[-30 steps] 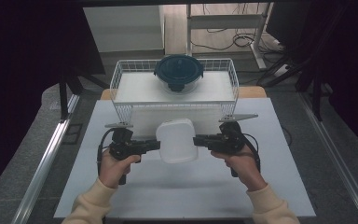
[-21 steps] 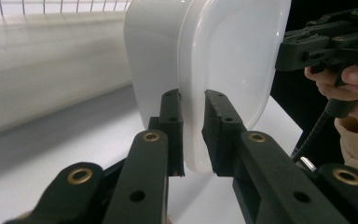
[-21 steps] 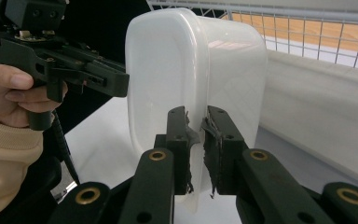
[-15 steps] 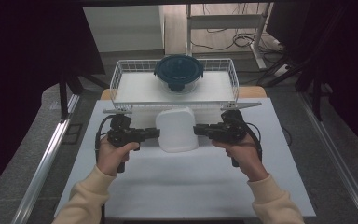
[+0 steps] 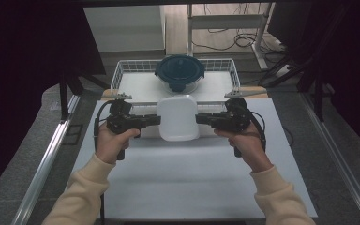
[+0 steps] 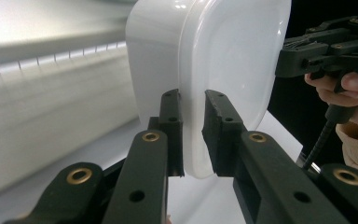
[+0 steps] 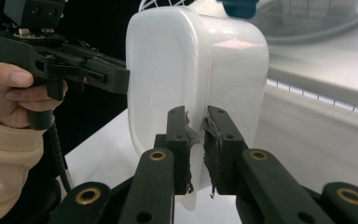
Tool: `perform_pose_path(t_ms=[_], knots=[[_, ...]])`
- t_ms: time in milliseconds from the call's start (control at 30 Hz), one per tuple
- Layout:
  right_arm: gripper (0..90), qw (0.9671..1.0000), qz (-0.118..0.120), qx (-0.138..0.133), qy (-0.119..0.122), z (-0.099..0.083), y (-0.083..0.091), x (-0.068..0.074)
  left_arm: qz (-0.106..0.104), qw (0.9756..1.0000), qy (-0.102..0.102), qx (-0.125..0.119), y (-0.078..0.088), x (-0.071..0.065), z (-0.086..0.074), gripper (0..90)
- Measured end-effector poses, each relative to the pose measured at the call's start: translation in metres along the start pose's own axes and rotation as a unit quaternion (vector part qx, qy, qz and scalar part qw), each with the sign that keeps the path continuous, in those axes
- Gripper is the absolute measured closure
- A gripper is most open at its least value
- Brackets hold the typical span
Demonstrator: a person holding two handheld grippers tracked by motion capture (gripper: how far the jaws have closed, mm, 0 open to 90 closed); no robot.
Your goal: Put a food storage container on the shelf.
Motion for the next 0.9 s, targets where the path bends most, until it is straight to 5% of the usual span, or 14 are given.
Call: perform_pose_path(t_ms=[900], knots=[[79.5,0.9996,-0.008,-0.022,0.015,0.068,0.014,0.002,0.008,0.9997,-0.02,-0.012,0.017,-0.011,0.068,77.7]])
Point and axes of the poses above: each handheld gripper's, and its own axes: y roughly backward along the jaws, z roughly out of its top, x roughly to its left, the point moved 4 cm from there along -y, roughly forward along the jaws, and after that the axes turned 15 degrees about -z, right-handed, at the moved point
